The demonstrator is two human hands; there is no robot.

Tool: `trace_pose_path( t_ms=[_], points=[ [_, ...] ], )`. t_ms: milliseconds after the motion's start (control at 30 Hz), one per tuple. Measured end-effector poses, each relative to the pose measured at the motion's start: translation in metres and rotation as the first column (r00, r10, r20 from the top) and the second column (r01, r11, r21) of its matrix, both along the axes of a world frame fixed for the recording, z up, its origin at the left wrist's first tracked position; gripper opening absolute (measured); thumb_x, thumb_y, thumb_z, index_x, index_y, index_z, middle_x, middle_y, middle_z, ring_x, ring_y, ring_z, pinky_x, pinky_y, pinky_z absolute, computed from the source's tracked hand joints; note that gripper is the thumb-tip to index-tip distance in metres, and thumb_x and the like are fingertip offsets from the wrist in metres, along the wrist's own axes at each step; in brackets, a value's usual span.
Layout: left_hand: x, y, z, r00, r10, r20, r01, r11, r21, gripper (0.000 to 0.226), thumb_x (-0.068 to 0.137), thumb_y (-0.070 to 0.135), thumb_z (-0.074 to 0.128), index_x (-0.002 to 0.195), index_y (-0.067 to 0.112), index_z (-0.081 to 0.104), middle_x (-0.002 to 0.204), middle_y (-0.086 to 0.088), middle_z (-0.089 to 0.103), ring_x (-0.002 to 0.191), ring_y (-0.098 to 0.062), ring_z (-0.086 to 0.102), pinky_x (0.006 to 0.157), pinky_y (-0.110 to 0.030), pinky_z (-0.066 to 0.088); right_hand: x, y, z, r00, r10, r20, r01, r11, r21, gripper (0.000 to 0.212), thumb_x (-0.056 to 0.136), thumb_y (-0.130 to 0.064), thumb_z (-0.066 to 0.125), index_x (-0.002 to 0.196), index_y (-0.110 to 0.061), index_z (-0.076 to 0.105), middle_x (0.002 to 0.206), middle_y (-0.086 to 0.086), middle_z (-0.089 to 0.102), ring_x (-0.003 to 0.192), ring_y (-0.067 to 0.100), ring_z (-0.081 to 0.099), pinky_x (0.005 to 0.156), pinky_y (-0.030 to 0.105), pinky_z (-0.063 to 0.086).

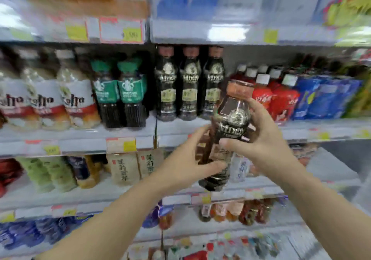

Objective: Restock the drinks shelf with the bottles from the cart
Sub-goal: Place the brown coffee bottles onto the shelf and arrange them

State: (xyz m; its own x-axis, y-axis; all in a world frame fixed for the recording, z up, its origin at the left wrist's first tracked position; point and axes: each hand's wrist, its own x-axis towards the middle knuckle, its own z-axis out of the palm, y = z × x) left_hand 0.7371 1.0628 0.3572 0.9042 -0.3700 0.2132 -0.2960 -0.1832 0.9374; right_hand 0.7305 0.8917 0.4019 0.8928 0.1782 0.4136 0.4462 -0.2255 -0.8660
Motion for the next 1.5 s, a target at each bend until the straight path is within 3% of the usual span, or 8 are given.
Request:
trace_pose_path(
  t_ms=[133, 333, 567, 867, 1000, 1167, 1333, 1500],
  points=[
    [0.012, -0.028, 0.033, 0.979, 0.016, 0.203, -0.016, 1.0, -0.002, 0.074, 0.079, 0.025, 0.073, 0.139, 0.039, 0.031, 0.126, 0.016, 0.056, 0.112, -0.003, 0.058, 0.098, -0.037, 0.047, 0.0, -0.02, 0.04, 0.993, -0.018, 0.113, 0.018, 1.0, 0.006, 0.074, 0.071, -0.004, 0.078, 0.13, -0.03, 0.041, 0.111, -0.005, 0.063, 0.1, 0.01, 0.065, 0.085, 0.031, 0.053],
    [0.048, -0.046, 0.061, 0.857, 0.164, 0.488, -0.224, 0.972, 0.068, 0.078, 0.081, 0.015, 0.072, 0.116, 0.066, 0.024, 0.112, 0.028, 0.05, 0.103, 0.008, 0.052, 0.087, -0.006, 0.041, 0.01, -0.037, 0.072, 0.962, -0.142, 0.232, 0.153, 0.988, -0.029, 0.04, 0.074, -0.024, 0.075, 0.107, -0.033, 0.055, 0.104, -0.015, 0.066, 0.097, 0.0, 0.063, 0.084, 0.02, 0.051],
    [0.091, -0.055, 0.061, 0.745, 0.208, 0.634, -0.436, 0.871, 0.227, 0.067, 0.085, 0.028, 0.066, 0.141, 0.037, 0.031, 0.137, 0.012, 0.043, 0.121, -0.015, 0.049, 0.1, -0.037, 0.043, 0.055, -0.036, 0.055, 0.902, -0.289, 0.319, 0.32, 0.946, -0.045, 0.05, 0.072, -0.025, 0.078, 0.115, -0.029, 0.053, 0.106, -0.015, 0.063, 0.101, 0.0, 0.059, 0.09, 0.024, 0.048],
    [0.122, -0.03, 0.049, 0.311, 0.159, 0.937, -0.775, 0.613, 0.153, 0.034, 0.078, 0.017, 0.066, 0.111, 0.024, 0.063, 0.108, 0.007, 0.061, 0.098, -0.015, 0.053, 0.084, -0.029, 0.033, 0.105, -0.03, 0.044, 0.893, -0.302, 0.335, 0.372, 0.913, -0.169, 0.043, 0.075, -0.026, 0.075, 0.109, -0.033, 0.048, 0.105, -0.013, 0.058, 0.1, 0.003, 0.053, 0.078, 0.004, 0.038],
    [0.128, -0.028, 0.057, 0.176, 0.087, 0.981, -0.837, 0.537, 0.103, 0.032, 0.081, 0.023, 0.059, 0.113, 0.026, 0.063, 0.116, 0.004, 0.061, 0.109, -0.018, 0.051, 0.095, -0.036, 0.033, 0.122, -0.027, 0.052, 0.875, -0.358, 0.327, 0.448, 0.853, -0.266, 0.042, 0.078, -0.035, 0.071, 0.112, -0.025, 0.049, 0.107, -0.006, 0.061, 0.102, 0.016, 0.057, 0.082, 0.031, 0.048],
    [0.132, -0.033, 0.048, 0.238, 0.008, 0.971, -0.898, 0.384, 0.216, 0.059, 0.071, 0.03, 0.071, 0.126, 0.021, 0.054, 0.128, -0.007, 0.055, 0.126, -0.028, 0.04, 0.108, -0.062, 0.02, 0.146, -0.021, 0.059, 0.711, -0.463, 0.529, 0.702, 0.503, -0.504, 0.064, 0.08, -0.062, 0.053, 0.124, -0.016, 0.045, 0.119, 0.005, 0.056, 0.117, 0.026, 0.043, 0.093, 0.037, 0.033],
    [0.139, -0.031, 0.038, 0.324, -0.012, 0.946, -0.914, 0.255, 0.316, 0.087, 0.067, 0.045, 0.075, 0.141, 0.021, 0.037, 0.147, -0.013, 0.031, 0.135, -0.035, 0.027, 0.104, -0.071, 0.006, 0.164, -0.028, 0.06, 0.755, -0.422, 0.502, 0.655, 0.462, -0.598, 0.082, 0.075, -0.064, 0.054, 0.14, -0.02, 0.03, 0.138, 0.001, 0.048, 0.136, 0.026, 0.025, 0.113, 0.054, 0.0],
    [0.146, -0.032, 0.033, 0.363, 0.015, 0.932, -0.909, 0.226, 0.351, 0.109, 0.059, 0.052, 0.078, 0.146, 0.024, 0.019, 0.155, -0.017, 0.014, 0.138, -0.037, 0.021, 0.103, -0.072, 0.002, 0.169, -0.035, 0.057, 0.798, -0.402, 0.448, 0.601, 0.481, -0.639, 0.082, 0.074, -0.055, 0.062, 0.14, -0.024, 0.025, 0.133, -0.001, 0.052, 0.134, 0.028, 0.031, 0.113, 0.054, 0.001]
  ],
)
